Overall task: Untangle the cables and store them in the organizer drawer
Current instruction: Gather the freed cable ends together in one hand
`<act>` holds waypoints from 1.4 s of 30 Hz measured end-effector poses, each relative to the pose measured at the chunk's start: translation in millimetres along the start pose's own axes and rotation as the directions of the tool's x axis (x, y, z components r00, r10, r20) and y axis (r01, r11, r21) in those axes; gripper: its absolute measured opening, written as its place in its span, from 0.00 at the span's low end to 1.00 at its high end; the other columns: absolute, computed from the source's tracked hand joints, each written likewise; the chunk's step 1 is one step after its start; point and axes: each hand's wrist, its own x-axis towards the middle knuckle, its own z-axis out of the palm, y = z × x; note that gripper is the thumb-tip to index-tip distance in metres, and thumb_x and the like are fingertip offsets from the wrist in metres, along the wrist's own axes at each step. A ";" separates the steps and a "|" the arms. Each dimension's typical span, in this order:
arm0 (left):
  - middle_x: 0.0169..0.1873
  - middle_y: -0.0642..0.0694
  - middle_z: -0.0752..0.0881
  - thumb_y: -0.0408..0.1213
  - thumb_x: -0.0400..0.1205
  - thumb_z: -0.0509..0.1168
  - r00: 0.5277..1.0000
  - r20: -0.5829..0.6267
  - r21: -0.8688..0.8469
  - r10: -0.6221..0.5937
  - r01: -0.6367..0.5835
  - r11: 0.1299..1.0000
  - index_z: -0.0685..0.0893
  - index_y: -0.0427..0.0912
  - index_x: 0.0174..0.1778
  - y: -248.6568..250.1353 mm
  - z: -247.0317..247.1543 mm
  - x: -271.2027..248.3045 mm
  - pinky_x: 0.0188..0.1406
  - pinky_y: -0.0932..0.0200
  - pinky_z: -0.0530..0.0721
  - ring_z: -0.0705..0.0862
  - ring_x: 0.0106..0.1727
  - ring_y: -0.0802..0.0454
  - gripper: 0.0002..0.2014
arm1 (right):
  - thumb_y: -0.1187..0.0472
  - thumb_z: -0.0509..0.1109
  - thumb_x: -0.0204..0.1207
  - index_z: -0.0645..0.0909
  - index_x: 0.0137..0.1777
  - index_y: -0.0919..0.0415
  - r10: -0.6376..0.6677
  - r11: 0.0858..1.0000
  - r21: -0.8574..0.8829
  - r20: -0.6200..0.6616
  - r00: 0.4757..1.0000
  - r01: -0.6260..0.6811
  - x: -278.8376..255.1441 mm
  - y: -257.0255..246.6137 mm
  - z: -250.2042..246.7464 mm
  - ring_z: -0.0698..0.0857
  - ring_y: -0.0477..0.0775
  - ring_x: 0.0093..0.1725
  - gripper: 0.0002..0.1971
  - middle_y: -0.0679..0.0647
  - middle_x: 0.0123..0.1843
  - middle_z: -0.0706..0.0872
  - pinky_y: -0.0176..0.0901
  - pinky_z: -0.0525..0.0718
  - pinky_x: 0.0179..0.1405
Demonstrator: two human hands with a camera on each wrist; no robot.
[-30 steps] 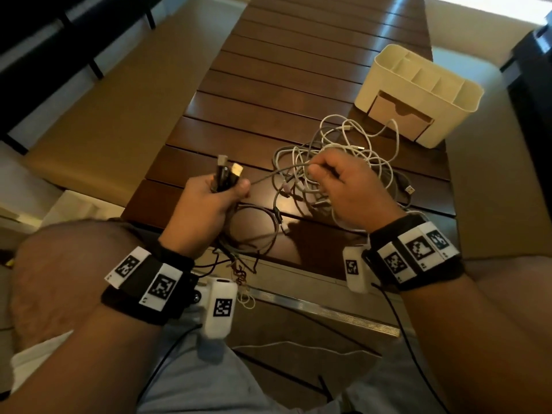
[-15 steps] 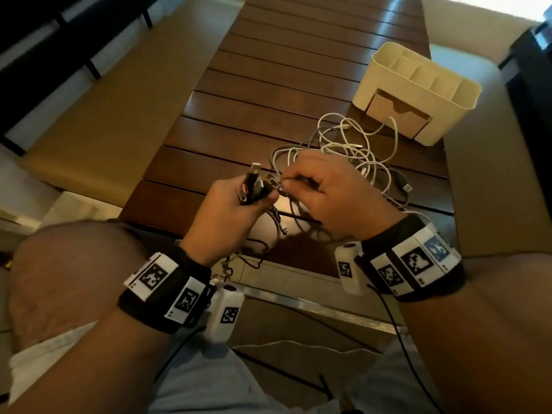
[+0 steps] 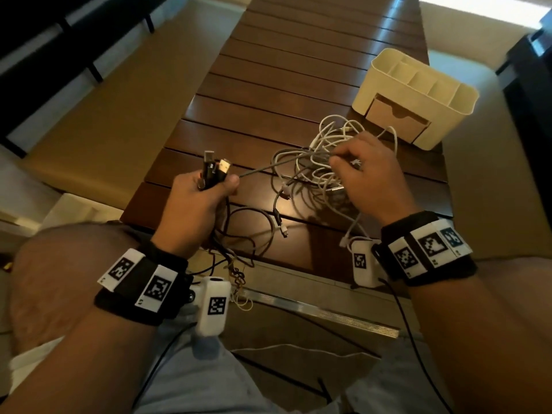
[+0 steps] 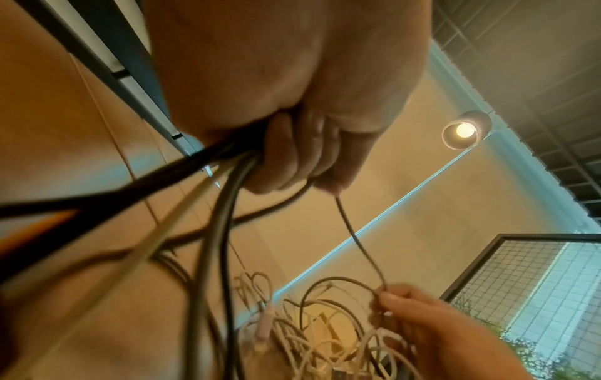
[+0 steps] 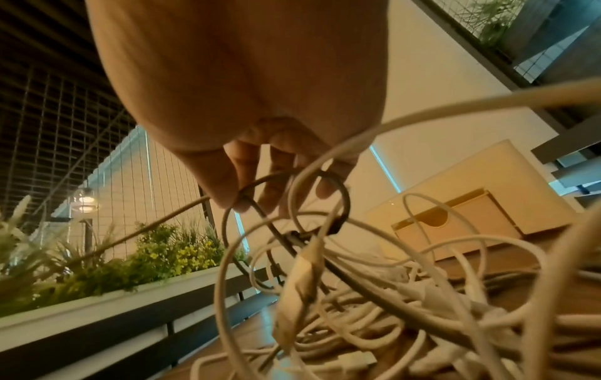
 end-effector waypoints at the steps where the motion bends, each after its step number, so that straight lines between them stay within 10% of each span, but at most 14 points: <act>1: 0.23 0.43 0.75 0.39 0.84 0.69 0.999 0.026 0.057 -0.033 0.032 0.998 0.83 0.31 0.39 -3.1 0.3 0.5 0.31 0.54 0.73 0.72 0.24 0.46 0.13 | 0.61 0.70 0.81 0.84 0.52 0.54 -0.016 0.998 0.055 -0.015 1.000 0.017 -1.0 -5.2 -2.2 0.79 0.34 0.49 0.03 0.45 0.51 0.80 0.22 0.75 0.48; 4: 0.36 0.28 0.82 0.41 0.83 0.70 0.990 0.114 0.255 -0.086 0.054 0.965 0.85 0.27 0.44 -7.4 6.4 -2.7 0.43 0.50 0.78 0.79 0.35 0.42 0.17 | 0.65 0.69 0.82 0.82 0.52 0.53 -0.058 0.972 0.229 -0.008 0.998 0.058 -3.7 -19.1 -9.0 0.83 0.38 0.48 0.05 0.44 0.47 0.84 0.26 0.80 0.47; 10: 0.24 0.52 0.74 0.37 0.84 0.69 0.987 0.152 0.260 -0.046 0.005 0.966 0.80 0.33 0.34 2.0 8.7 -4.4 0.28 0.67 0.73 0.72 0.26 0.57 0.15 | 0.59 0.70 0.81 0.83 0.57 0.52 -0.095 0.990 0.122 0.211 0.973 0.071 -6.3 -18.5 0.8 0.80 0.37 0.51 0.06 0.44 0.51 0.80 0.23 0.76 0.47; 16: 0.25 0.48 0.72 0.35 0.83 0.70 0.968 0.252 0.187 0.006 -0.055 0.981 0.78 0.19 0.42 3.7 6.1 -7.8 0.25 0.65 0.70 0.70 0.26 0.52 0.18 | 0.54 0.66 0.85 0.72 0.77 0.51 0.042 0.999 -0.037 0.251 0.967 -0.033 -9.0 -14.9 21.6 0.76 0.45 0.67 0.21 0.48 0.69 0.74 0.41 0.76 0.68; 22: 0.22 0.49 0.75 0.36 0.83 0.69 0.952 0.302 0.168 -0.057 0.006 0.986 0.88 0.30 0.45 3.4 6.5 -9.7 0.26 0.62 0.73 0.73 0.24 0.53 0.10 | 0.60 0.65 0.85 0.83 0.60 0.52 0.091 0.984 0.134 0.198 0.976 -0.119 -10.6 -17.5 22.6 0.82 0.37 0.51 0.08 0.41 0.52 0.84 0.34 0.82 0.50; 30: 0.25 0.54 0.69 0.43 0.88 0.63 0.988 -0.091 -0.127 -0.123 0.111 0.986 0.87 0.41 0.54 -0.4 -16.7 5.6 0.23 0.61 0.67 0.65 0.25 0.57 0.11 | 0.67 0.64 0.85 0.80 0.53 0.50 0.039 0.852 0.520 0.045 0.998 -0.057 -9.3 -28.4 1.5 0.87 0.47 0.47 0.10 0.51 0.48 0.85 0.44 0.88 0.49; 34: 0.25 0.56 0.73 0.50 0.82 0.70 0.999 0.014 0.048 0.042 -0.043 0.998 0.85 0.30 0.54 -0.5 -4.1 -0.7 0.27 0.57 0.68 0.68 0.26 0.56 0.22 | 0.63 0.66 0.84 0.82 0.52 0.48 0.000 0.913 0.396 0.249 0.968 -0.102 -16.8 -32.9 14.9 0.87 0.51 0.47 0.08 0.53 0.49 0.86 0.50 0.89 0.51; 37: 0.30 0.53 0.80 0.50 0.76 0.76 0.989 0.133 0.016 0.062 -0.064 0.998 0.88 0.43 0.58 1.8 9.2 -6.0 0.28 0.50 0.82 0.77 0.29 0.53 0.19 | 0.62 0.67 0.84 0.82 0.53 0.48 -0.025 0.931 0.351 0.340 0.940 -0.103 -20.9 -37.7 23.5 0.87 0.50 0.45 0.07 0.53 0.49 0.87 0.46 0.88 0.49; 42: 0.25 0.57 0.71 0.45 0.81 0.69 0.957 0.287 -0.164 0.024 0.024 0.986 0.82 0.34 0.64 1.4 21.8 -11.4 0.22 0.65 0.69 0.67 0.24 0.59 0.21 | 0.63 0.68 0.83 0.85 0.56 0.55 -0.044 0.933 0.343 0.417 0.908 -0.112 -24.5 -40.5 27.8 0.84 0.39 0.43 0.06 0.44 0.47 0.87 0.34 0.83 0.44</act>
